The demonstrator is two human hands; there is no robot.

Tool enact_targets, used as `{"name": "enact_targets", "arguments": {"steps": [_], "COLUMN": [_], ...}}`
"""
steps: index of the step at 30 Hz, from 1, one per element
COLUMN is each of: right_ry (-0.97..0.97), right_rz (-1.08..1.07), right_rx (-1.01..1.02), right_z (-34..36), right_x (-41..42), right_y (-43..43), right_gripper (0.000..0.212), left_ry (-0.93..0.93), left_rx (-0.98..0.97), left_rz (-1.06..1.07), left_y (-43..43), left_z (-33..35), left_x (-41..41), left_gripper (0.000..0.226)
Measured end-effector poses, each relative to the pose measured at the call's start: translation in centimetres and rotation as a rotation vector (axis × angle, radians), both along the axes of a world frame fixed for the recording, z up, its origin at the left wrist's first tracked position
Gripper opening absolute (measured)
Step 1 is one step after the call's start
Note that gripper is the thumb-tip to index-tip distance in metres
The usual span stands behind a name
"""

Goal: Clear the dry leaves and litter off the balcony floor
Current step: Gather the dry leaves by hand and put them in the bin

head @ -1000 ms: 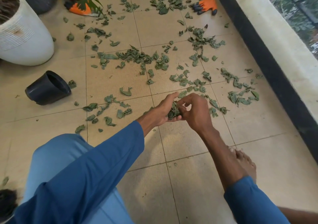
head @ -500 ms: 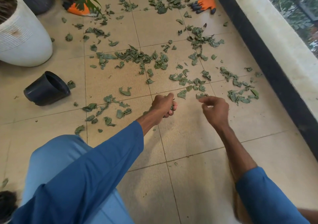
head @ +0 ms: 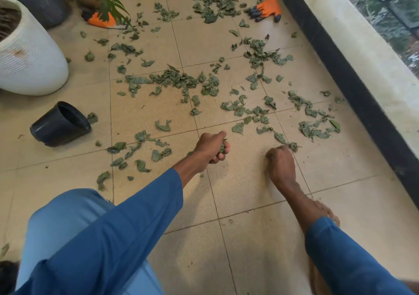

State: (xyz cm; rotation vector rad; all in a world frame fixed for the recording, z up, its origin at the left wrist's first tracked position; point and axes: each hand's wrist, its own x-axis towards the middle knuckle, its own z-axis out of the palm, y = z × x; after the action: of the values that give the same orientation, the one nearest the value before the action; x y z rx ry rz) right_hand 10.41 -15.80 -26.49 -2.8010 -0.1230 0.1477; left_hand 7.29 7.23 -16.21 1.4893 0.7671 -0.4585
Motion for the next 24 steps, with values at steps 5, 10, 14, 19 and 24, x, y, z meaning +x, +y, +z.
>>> {"name": "enact_targets", "arguments": {"steps": [5, 10, 14, 19, 24], "right_ry": [0.102, 0.174, 0.165, 0.121, 0.098], "right_rz": [-0.113, -0.174, -0.094, 0.179, 0.217], "right_rx": [0.132, 0.467, 0.720, 0.686, 0.563], "right_z": [1.2, 5.2, 10.7, 14.4, 13.6], "right_x": [0.9, 1.6, 1.2, 0.2, -1.1], "right_y": [0.1, 2.4, 6.6, 10.4, 11.7], "right_gripper": [0.023, 0.011, 0.015, 0.020, 0.028], "left_ry": [-0.005, 0.000, 0.031, 0.057, 0.085], "left_rx": [-0.003, 0.006, -0.026, -0.257, -0.337], "left_rz": [0.002, 0.028, 0.100, 0.175, 0.203], "left_y": [0.0, 0.0, 0.2, 0.6, 1.0], "left_z": [0.2, 0.0, 0.3, 1.2, 1.1], "left_x": [0.1, 0.1, 0.5, 1.1, 1.1], "left_gripper": [0.037, 0.040, 0.041, 0.040, 0.038]}}
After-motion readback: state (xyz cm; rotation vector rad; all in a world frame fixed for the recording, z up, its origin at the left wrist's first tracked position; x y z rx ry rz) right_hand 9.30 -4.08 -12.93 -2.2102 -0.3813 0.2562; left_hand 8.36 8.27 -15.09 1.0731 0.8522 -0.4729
